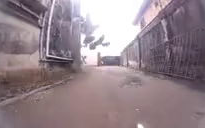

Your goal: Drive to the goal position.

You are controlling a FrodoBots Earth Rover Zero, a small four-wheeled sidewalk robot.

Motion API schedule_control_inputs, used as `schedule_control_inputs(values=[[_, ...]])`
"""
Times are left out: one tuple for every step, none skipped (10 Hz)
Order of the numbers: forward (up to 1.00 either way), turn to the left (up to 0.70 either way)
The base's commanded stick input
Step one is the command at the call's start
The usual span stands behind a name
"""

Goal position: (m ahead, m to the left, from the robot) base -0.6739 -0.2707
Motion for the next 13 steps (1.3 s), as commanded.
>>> schedule_control_inputs(values=[[0.7,0.0],[0.7,0.0],[0.7,0.0],[0.7,0.0],[0.7,0.0],[0.7,0.0],[0.7,0.0],[0.7,0.0],[0.7,0.0],[0.7,0.0],[0.7,0.0],[0.7,0.0],[0.7,0.0]])
